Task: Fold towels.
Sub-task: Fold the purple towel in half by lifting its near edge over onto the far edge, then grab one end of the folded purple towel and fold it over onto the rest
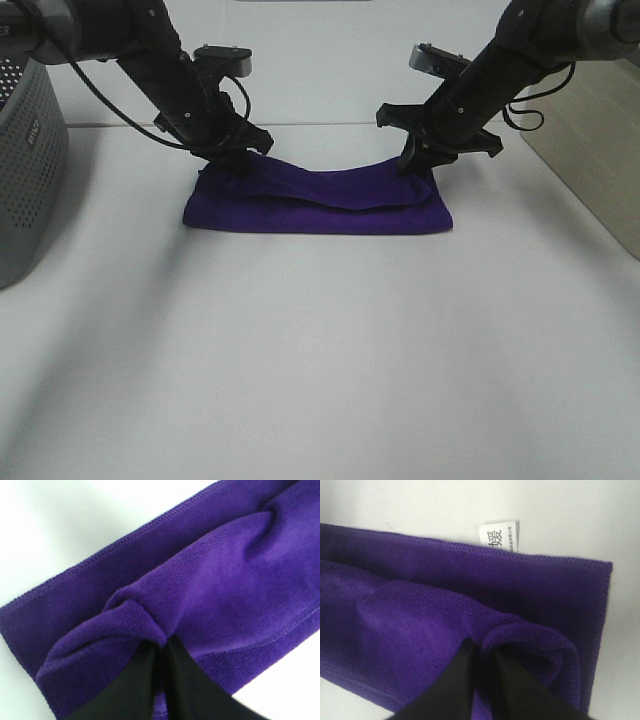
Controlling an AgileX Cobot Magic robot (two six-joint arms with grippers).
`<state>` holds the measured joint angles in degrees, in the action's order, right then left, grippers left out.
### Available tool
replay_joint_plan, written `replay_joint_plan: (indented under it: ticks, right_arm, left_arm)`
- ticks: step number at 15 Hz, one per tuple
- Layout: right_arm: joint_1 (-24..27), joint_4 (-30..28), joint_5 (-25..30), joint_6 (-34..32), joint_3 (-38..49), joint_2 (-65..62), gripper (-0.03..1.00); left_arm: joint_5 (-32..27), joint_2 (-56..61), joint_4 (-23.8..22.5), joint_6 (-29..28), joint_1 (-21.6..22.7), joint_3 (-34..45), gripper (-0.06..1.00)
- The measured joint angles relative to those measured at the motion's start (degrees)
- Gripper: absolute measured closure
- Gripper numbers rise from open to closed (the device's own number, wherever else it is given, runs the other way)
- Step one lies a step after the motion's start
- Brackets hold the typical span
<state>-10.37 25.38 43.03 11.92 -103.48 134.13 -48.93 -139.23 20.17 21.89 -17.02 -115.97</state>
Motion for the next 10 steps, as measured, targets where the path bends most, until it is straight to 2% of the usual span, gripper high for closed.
replay_joint_plan:
  ticks: [3,4,5,6,8,9,10]
  right_arm:
    - [0.0,-0.2,-0.6,-0.3,0.0,0.0,0.79]
    - [0.0,-0.8,-0.6,-0.5,0.0,0.0,0.73]
    - [0.0,-1.9,-0.6,-1.1,0.0,0.0,0.65]
    - [0.0,-3.6,-0.6,-2.2,0.0,0.0,0.57]
    - [0.0,-7.6,-0.4,-5.0,-0.1,0.0,0.39]
    - [0.0,-9.3,1.2,-6.6,-1.1,0.0,0.31]
    - [0.0,-9.3,1.2,-6.6,-1.1,0.0,0.31]
  left_arm:
    - [1.8,0.0,-0.3,0.0,0.2,0.0,0.78]
    - [2.0,0.0,-0.5,-0.1,0.4,0.0,0.71]
    - [2.0,0.0,-0.5,-1.0,1.7,0.0,0.56]
    - [2.0,0.0,-0.5,-1.5,2.4,0.0,0.53]
    - [0.7,0.0,-1.0,-6.2,6.0,-0.1,0.39]
    - [-3.0,0.0,-1.0,-8.5,7.3,-1.1,0.36]
    - [-3.0,0.0,-1.0,-8.5,7.3,-1.1,0.36]
